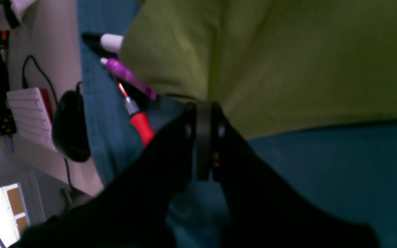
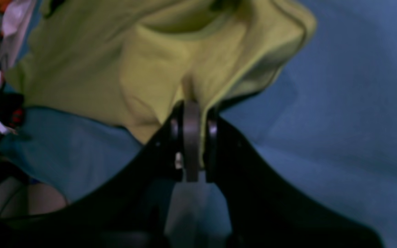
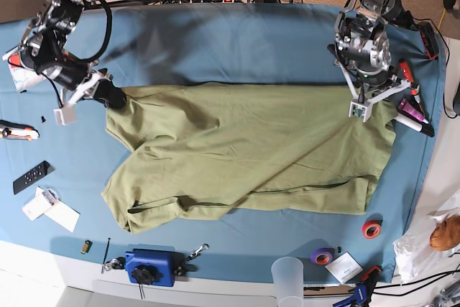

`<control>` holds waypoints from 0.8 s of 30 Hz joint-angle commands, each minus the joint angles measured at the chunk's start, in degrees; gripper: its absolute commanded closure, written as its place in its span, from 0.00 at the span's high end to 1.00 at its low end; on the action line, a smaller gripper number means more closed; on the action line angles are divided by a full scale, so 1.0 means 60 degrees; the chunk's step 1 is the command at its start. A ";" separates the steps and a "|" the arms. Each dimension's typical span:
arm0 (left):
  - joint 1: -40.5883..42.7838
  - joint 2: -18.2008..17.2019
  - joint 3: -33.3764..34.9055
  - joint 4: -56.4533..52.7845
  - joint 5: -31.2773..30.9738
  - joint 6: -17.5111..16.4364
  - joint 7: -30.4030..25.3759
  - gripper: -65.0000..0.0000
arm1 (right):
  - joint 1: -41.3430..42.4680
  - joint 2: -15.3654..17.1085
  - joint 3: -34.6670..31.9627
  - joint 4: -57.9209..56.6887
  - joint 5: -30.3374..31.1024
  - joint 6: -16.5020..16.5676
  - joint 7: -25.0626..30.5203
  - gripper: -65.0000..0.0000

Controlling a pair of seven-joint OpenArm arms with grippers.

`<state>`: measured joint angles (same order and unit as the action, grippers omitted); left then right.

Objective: Layout the t-shirt on the table in an organized manner, then fold the t-shirt properly
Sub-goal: 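Lift the shirt with both grippers and drag it away from the table edge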

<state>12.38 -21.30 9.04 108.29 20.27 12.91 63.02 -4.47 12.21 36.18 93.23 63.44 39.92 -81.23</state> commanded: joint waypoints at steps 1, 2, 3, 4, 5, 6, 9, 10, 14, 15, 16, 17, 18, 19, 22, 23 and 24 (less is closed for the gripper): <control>0.0015 -0.0076 -0.0102 0.0331 0.0146 0.0106 0.0000 0.00 | 0.0029 0.0182 0.0237 0.0492 0.0372 0.0013 0.0205 0.00; 0.0051 -0.0076 -0.0102 0.0477 0.0004 0.0102 0.0004 0.00 | -0.0080 0.0186 0.0415 0.0831 0.0390 0.0013 0.0205 0.00; 0.0069 -0.0076 -0.0102 0.0623 -0.0182 0.0095 0.0007 0.00 | -0.0175 0.0186 0.0583 0.1180 0.0382 0.0013 0.0205 0.00; 0.0106 -0.0073 -0.0098 0.0780 -0.0379 0.0076 0.0007 0.00 | -0.0288 0.0186 0.0739 0.1537 0.0386 0.0013 0.0205 0.00; 0.0160 -0.0076 -0.0102 0.0954 -0.0594 -0.0069 0.0007 0.00 | -0.0452 0.0186 0.0878 0.1898 0.0397 0.0013 0.0205 0.00; 0.0233 -0.0073 -0.0102 0.1140 -0.0747 -0.0248 0.0011 0.00 | -0.0652 0.0186 0.0987 0.2259 0.0437 0.0013 0.0205 0.00; 0.0616 -0.0073 -0.0102 0.1687 -0.0962 -0.0404 -0.0011 0.00 | -0.1282 0.0186 0.1198 0.3053 0.0492 0.0013 0.0205 0.00; 0.0725 -0.0076 -0.0102 0.1807 -0.0951 -0.0404 -0.0011 0.00 | -0.1464 0.0182 0.1264 0.3195 0.0495 0.0013 0.0205 0.00; 0.1056 -0.0080 -0.0102 0.1876 -0.0922 -0.0404 -0.0080 0.00 | -0.2273 0.0160 0.1362 0.3515 0.0692 0.0013 0.0205 0.00; 0.1147 -0.0076 -0.0102 0.1876 -0.0922 -0.0404 -0.0157 0.00 | -0.2397 0.0153 0.1351 0.3508 0.0521 0.0013 0.0205 0.00; 0.1213 -0.0076 -0.0102 0.1876 -0.0925 -0.0404 -0.0200 0.00 | -0.2470 0.0157 0.1355 0.3508 0.0415 0.0013 0.0205 0.00; 0.1268 -0.0076 -0.0102 0.1876 -0.0925 -0.0401 -0.0222 0.00 | -0.2543 0.0157 0.1355 0.3508 0.0419 0.0013 0.0205 0.00; 0.1322 -0.0076 -0.0102 0.1876 -0.0922 -0.0401 -0.0215 0.00 | -0.2652 0.0157 0.1355 0.3508 0.0444 0.0013 0.0205 0.00; 0.1392 -0.0076 -0.0102 0.1876 -0.0922 -0.0401 -0.0211 0.00 | -0.2783 0.0157 0.1355 0.3508 0.0455 0.0013 0.0205 0.00; 0.1632 -0.0076 -0.0102 0.1876 -0.0878 -0.0342 -0.0208 0.00 | -0.3242 0.0157 0.1355 0.3508 0.0448 0.0013 0.0205 0.00; 0.1719 -0.0076 -0.0102 0.1876 -0.0809 -0.0284 -0.0175 0.00 | -0.3402 0.0157 0.1355 0.3508 0.0452 0.0013 0.0205 0.00; 0.1818 -0.0073 -0.0102 0.1876 -0.0619 -0.0182 -0.0142 0.00 | -0.3563 0.0157 0.1355 0.3508 0.0455 0.0013 0.0205 0.00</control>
<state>23.42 -21.28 8.67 118.50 15.25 11.18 62.26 -25.91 12.23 43.88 113.47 64.77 39.94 -81.19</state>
